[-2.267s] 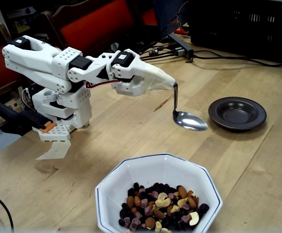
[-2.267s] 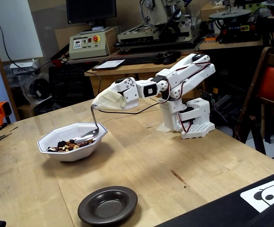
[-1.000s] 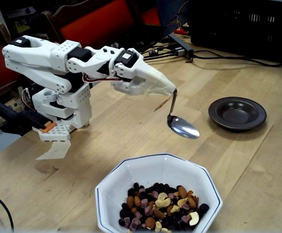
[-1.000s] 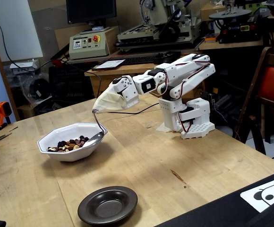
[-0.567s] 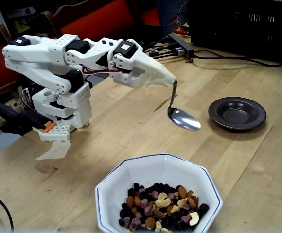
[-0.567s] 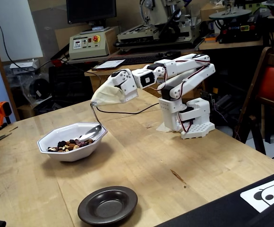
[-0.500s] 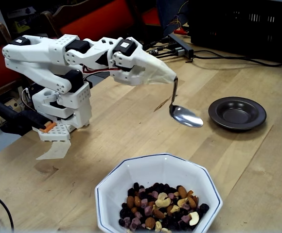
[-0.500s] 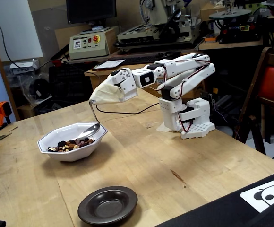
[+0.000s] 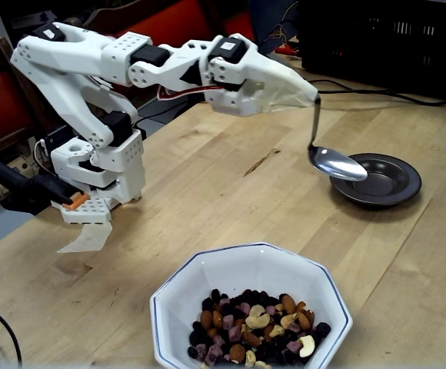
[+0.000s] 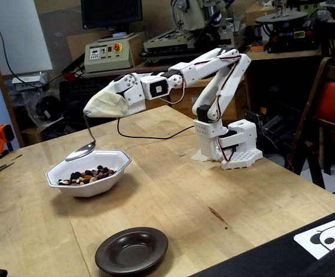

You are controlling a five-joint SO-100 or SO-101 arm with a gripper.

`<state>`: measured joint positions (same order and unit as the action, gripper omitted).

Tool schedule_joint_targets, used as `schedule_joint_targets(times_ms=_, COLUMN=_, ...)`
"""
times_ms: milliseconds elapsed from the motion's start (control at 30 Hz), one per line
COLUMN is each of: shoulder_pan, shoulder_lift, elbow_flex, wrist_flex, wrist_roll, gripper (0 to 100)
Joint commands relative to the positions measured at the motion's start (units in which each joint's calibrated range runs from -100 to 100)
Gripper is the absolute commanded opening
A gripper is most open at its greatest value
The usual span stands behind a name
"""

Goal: Use spoon to transfer food from the white bowl to brown plate

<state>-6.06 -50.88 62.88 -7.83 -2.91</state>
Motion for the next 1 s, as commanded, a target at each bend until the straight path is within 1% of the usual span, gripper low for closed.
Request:
schedule_joint_targets(times_ms=0, shoulder_pan=3.6, shoulder_lift=1.8, elbow_flex=-5.8, wrist_flex=-6.4, wrist_roll=0.2, gripper=2)
schedule_joint_targets(times_ms=133, shoulder_pan=8.4, shoulder_lift=2.1, elbow_flex=-4.9, wrist_flex=-13.9, wrist_roll=0.2, gripper=2)
schedule_joint_targets(times_ms=333, shoulder_pan=14.2, shoulder_lift=1.4, elbow_flex=4.3, wrist_flex=-18.6, wrist_roll=0.7, gripper=2)
schedule_joint_targets(times_ms=400, shoulder_pan=16.6, shoulder_lift=1.3, elbow_flex=8.7, wrist_flex=-19.7, wrist_roll=2.1, gripper=2)
schedule_joint_targets(times_ms=433, shoulder_pan=18.1, shoulder_lift=1.2, elbow_flex=11.9, wrist_flex=-19.9, wrist_roll=3.7, gripper=2)
schedule_joint_targets(times_ms=600, shoulder_pan=20.8, shoulder_lift=1.2, elbow_flex=18.3, wrist_flex=-21.3, wrist_roll=8.5, gripper=2)
schedule_joint_targets(times_ms=967, shoulder_pan=21.4, shoulder_lift=2.0, elbow_flex=19.9, wrist_flex=-25.1, wrist_roll=13.8, gripper=2)
